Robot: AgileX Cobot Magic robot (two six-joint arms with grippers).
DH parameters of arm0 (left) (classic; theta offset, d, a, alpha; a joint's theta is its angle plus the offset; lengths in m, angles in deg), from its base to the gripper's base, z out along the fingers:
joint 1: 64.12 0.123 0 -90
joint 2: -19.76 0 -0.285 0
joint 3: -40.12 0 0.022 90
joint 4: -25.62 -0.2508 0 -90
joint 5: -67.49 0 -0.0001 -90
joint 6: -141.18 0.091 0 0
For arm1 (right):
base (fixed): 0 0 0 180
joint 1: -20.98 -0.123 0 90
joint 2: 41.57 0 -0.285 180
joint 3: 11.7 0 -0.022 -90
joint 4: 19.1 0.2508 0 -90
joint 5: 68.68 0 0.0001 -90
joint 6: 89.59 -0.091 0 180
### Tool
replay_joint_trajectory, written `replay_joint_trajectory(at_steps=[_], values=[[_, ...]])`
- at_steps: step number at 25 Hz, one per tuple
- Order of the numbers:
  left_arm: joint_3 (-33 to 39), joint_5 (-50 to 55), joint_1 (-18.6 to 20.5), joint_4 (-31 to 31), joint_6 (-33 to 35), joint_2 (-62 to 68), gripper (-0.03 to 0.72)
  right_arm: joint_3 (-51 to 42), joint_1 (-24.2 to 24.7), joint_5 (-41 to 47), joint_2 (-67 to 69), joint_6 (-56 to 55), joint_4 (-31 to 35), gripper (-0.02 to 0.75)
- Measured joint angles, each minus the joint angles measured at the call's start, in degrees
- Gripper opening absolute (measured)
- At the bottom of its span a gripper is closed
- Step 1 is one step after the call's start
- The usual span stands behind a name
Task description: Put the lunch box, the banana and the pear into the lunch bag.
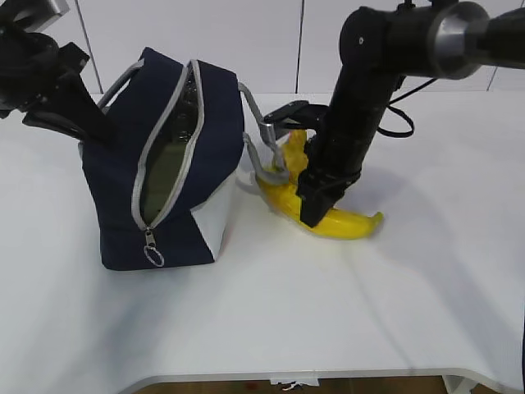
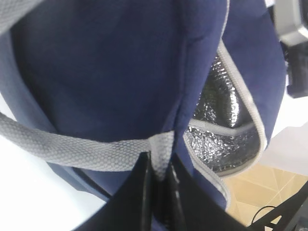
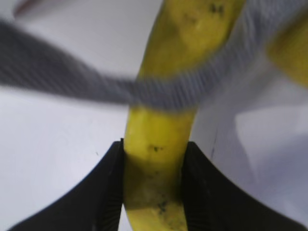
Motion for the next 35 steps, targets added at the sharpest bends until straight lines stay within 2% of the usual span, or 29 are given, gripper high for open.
replay_joint_trajectory(at_steps=[6,17,28,33,35], values=[[0.00,0.04,0.00,0.00,0.00,0.00,0.013,5.95,0.00,0.25,0.00,-1.01,1.68,0.265],[0.00,0.26,0.00,-0.11,0.00,0.00,0.013,7.29,0.00,0.71,-6.18,-6.02,-7.34,0.264],[0.00,0.52,0.00,-0.11,0.00,0.00,0.013,7.29,0.00,1.47,-11.14,-11.62,-23.67,0.264],[0.00,0.57,0.00,-0.11,0.00,0.00,0.013,8.18,0.00,1.66,-12.88,-14.66,-24.52,0.264],[0.00,0.67,0.00,-0.11,0.04,0.00,0.013,9.90,0.00,2.02,-13.10,-18.41,-22.32,0.264]])
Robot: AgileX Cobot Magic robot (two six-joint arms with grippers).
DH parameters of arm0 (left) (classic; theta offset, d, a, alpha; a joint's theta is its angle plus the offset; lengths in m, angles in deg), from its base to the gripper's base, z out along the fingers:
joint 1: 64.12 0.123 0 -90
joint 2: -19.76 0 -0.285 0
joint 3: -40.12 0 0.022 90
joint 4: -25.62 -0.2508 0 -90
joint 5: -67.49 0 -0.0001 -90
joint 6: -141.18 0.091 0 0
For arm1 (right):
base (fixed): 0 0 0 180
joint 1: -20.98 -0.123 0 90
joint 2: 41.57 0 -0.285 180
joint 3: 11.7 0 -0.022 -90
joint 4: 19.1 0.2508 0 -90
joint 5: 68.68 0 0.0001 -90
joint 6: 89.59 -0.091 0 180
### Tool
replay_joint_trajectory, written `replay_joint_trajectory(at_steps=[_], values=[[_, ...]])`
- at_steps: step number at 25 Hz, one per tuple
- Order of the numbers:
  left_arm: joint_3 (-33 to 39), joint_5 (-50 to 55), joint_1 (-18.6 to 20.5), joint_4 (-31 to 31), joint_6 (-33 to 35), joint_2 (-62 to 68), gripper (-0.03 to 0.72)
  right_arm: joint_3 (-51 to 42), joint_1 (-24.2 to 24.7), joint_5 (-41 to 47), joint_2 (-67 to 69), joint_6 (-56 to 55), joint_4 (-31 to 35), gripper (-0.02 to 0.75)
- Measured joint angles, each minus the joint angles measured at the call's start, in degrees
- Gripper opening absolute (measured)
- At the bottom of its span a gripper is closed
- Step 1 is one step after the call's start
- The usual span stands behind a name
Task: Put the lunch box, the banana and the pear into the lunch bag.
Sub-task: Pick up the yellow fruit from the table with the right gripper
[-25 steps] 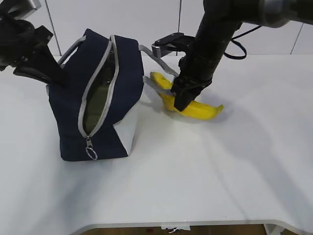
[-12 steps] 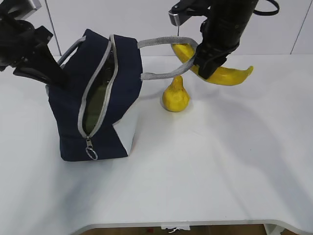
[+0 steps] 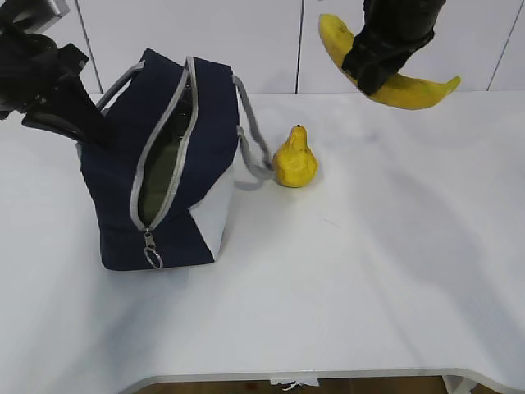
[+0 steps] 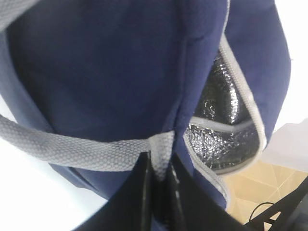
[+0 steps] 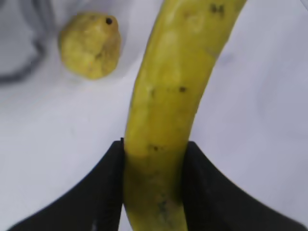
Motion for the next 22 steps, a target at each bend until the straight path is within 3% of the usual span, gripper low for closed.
replay_joint_trajectory(at_steps=[2,8,11,22], values=[[0.00,0.00,0.00,0.00,0.00,0.00,0.013,1.61,0.10,0.00,0.00,-2.31,5.19,0.264],[0.00,0.00,0.00,0.00,0.00,0.00,0.013,4.70,0.10,0.08,-0.02,-4.09,34.36,0.264],[0.00,0.00,0.00,0.00,0.00,0.00,0.013,4.70,0.10,0.12,-0.02,-4.21,44.88,0.264],[0.00,0.04,0.00,1.97,0.00,0.00,0.013,4.84,0.10,-4.01,7.86,-5.75,64.19,0.263]])
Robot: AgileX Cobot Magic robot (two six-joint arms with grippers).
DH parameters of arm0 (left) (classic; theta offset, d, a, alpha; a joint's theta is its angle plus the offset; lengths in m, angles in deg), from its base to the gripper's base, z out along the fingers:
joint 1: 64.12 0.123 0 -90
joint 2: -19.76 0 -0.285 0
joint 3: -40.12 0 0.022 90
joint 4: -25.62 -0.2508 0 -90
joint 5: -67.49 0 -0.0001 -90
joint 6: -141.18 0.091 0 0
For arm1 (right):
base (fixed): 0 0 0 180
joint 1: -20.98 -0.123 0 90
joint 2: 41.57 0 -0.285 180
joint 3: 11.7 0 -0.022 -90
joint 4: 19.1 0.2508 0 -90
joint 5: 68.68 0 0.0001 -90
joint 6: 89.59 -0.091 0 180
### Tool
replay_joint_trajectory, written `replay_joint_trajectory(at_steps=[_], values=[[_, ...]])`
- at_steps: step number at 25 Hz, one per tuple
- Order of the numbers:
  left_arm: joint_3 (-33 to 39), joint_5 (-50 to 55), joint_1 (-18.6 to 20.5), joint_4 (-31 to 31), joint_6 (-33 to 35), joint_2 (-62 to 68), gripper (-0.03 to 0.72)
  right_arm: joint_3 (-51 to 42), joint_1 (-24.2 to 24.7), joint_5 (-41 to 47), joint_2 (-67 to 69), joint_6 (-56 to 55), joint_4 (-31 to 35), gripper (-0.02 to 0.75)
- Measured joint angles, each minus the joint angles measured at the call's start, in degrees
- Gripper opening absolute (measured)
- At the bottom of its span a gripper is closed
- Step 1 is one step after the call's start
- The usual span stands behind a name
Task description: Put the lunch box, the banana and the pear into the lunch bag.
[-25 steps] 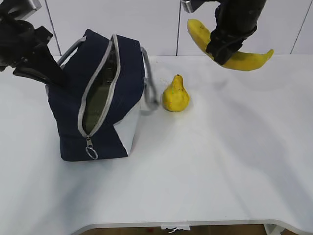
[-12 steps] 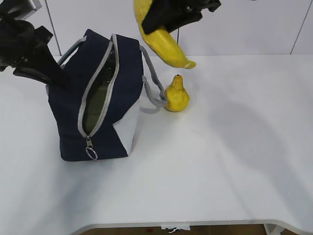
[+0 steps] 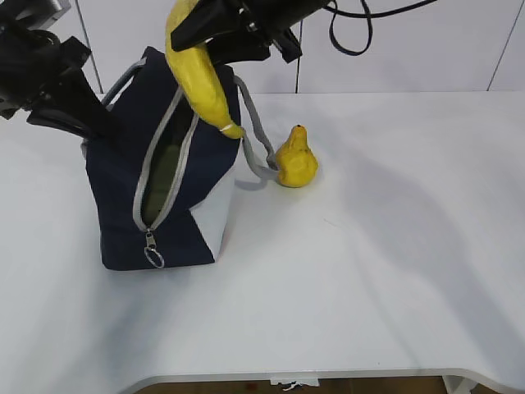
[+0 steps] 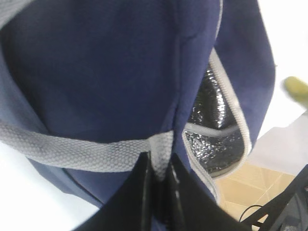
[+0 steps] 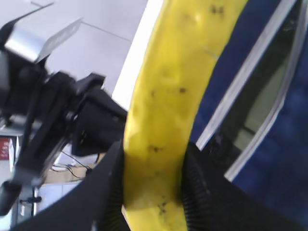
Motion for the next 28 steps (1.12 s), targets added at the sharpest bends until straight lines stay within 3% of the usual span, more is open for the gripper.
replay_joint_trajectory(at_steps=[12,19,25,28], values=[[0.00,0.09,0.00,3.92,0.00,0.00,0.013,0.00,-0.12,-5.66,5.83,-0.16,2.82,0.262],[0.00,0.09,0.00,7.28,0.00,0.00,0.013,0.00,-0.20,-6.38,7.40,-2.24,-6.88,0.262],[0.00,-0.15,0.00,8.98,0.00,0.00,0.013,0.00,-0.20,-5.62,7.85,-2.80,-8.36,0.265],[0.00,-0.49,0.00,9.28,0.00,0.00,0.013,0.00,-0.46,-5.33,7.85,-2.94,-8.36,0.314]])
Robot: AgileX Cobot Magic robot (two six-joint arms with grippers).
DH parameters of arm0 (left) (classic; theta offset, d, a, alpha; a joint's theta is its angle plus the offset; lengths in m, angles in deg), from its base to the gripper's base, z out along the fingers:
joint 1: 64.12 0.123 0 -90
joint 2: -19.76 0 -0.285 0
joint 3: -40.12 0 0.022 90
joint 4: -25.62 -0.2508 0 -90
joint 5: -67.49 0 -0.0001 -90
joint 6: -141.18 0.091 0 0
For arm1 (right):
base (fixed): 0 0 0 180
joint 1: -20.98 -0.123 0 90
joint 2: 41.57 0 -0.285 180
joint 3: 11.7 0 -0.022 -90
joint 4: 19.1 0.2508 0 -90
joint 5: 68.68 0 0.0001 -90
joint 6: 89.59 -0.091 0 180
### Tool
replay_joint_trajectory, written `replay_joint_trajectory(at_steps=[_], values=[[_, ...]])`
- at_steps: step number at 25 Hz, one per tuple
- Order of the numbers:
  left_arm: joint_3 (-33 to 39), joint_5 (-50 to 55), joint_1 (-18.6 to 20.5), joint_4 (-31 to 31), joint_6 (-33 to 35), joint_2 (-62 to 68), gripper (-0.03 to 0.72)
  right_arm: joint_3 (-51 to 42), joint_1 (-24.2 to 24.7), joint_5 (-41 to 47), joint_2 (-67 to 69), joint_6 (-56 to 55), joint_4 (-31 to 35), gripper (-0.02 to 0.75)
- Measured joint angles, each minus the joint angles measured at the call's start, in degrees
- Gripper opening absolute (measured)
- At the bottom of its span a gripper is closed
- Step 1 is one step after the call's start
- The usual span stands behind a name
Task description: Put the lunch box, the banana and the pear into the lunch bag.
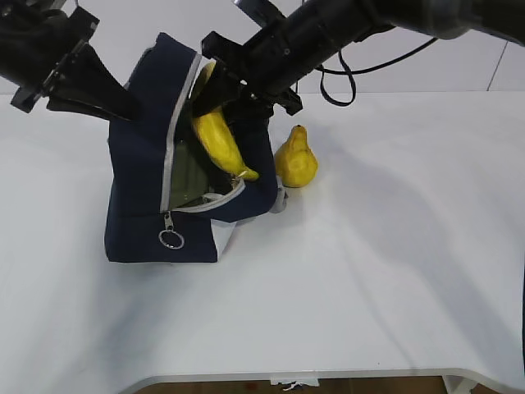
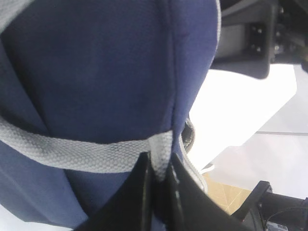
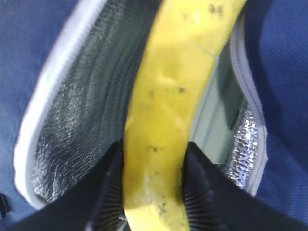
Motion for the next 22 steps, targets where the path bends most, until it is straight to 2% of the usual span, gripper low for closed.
replay_joint_trajectory(at_steps=[1,5,7,13,18,22], values=[[0.00,-0.14,0.00,0.00,0.00,0.00,0.013,0.00,-0.29,0.00,0.00,0.00,-0.05,0.337],[0.00,-0.22,0.00,0.09,0.00,0.00,0.013,0.00,-1.66,0.30,0.00,0.00,-0.43,0.510],[0.00,-0.22,0.00,0.09,0.00,0.00,0.013,0.00,-1.79,0.35,0.00,0.00,-0.66,0.558],[0.00,-0.22,0.00,0.09,0.00,0.00,0.013,4.34,-1.45,5.21,0.00,-0.12,-6.62,0.582],[0.00,-0.22,0.00,-1.16,0.09,0.00,0.013,13.36,-1.45,8.13,0.00,-2.79,-16.93,0.583],[0.00,-0.12,0.00,-1.65,0.09,0.00,0.013,14.80,-1.45,8.66,-0.84,-4.96,-25.62,0.583]])
